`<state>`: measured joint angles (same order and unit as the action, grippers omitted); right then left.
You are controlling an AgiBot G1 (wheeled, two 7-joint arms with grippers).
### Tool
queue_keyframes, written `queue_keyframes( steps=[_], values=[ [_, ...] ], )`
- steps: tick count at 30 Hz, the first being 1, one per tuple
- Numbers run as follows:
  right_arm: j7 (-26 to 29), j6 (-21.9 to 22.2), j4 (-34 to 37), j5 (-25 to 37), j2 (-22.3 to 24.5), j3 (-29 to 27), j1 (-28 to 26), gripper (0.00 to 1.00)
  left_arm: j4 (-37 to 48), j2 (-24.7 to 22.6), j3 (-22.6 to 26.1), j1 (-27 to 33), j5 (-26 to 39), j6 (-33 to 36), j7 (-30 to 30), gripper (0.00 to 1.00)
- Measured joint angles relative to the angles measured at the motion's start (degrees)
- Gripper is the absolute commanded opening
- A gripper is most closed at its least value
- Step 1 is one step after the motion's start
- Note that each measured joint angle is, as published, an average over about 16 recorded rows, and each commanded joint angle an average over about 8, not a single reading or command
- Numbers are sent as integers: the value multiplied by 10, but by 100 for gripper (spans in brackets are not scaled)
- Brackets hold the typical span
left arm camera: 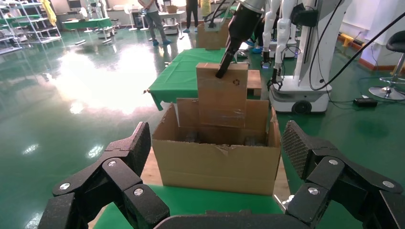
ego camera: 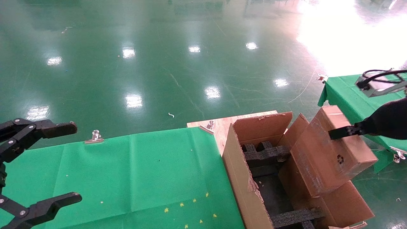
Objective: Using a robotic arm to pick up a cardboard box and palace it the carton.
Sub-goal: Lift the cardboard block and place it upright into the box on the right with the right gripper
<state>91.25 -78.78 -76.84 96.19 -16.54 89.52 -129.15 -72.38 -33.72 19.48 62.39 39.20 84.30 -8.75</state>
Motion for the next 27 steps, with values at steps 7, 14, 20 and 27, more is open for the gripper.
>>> queue_keyframes(
  steps=[7,14,20,27],
  values=[
    [20,35,-3,5,-4,14,31,0,0,0,0,0,0,0,0,100],
    [26,72,-4,15,-6,27,60,0,0,0,0,0,0,0,0,100],
    [28,99,-5,26,-8,37,80,0,0,0,0,0,0,0,0,100],
    [29,124,-5,37,-8,46,98,0,0,0,0,0,0,0,0,100]
  ],
)
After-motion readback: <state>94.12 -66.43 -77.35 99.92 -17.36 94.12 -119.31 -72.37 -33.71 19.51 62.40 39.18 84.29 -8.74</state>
